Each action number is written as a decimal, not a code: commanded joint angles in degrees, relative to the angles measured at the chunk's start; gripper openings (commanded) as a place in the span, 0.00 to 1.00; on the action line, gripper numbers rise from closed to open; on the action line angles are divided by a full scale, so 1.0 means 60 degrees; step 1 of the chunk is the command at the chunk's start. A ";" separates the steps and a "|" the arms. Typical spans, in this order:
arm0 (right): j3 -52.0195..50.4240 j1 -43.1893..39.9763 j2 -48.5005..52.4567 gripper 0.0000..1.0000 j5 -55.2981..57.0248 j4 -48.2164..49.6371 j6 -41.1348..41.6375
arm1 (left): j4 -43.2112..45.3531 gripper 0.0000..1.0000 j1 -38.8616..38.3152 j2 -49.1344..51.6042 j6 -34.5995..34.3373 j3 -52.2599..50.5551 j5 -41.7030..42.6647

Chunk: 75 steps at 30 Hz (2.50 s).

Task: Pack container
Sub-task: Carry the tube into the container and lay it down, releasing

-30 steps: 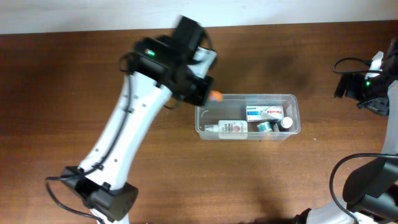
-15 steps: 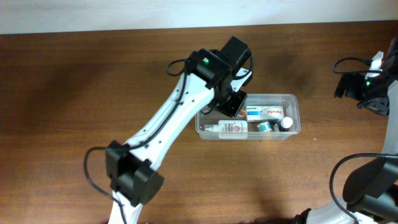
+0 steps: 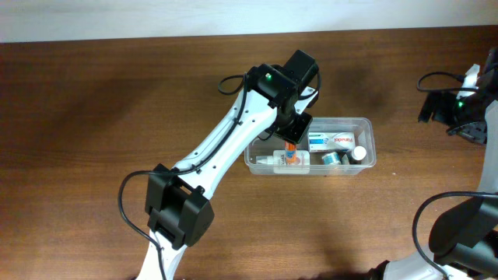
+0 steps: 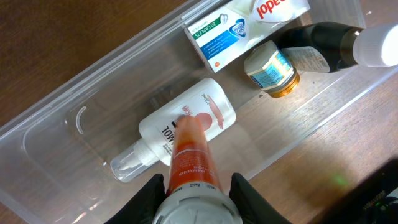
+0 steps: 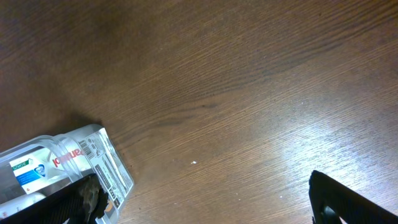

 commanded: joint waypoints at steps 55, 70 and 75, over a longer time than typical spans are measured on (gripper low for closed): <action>-0.0044 -0.0058 -0.0004 0.98 -0.0022 -0.0007 0.0113 | 0.2473 0.86 0.0750 0.0193 0.0772 0.0168 0.0583; -0.0044 -0.0058 -0.0004 0.98 -0.0022 -0.0007 0.0113 | 0.3053 0.85 0.0474 0.1271 0.1016 0.0168 0.0579; -0.0044 -0.0058 -0.0004 0.99 -0.0022 -0.0007 0.0113 | 0.3085 0.78 0.0474 0.1271 0.1016 0.0168 0.0572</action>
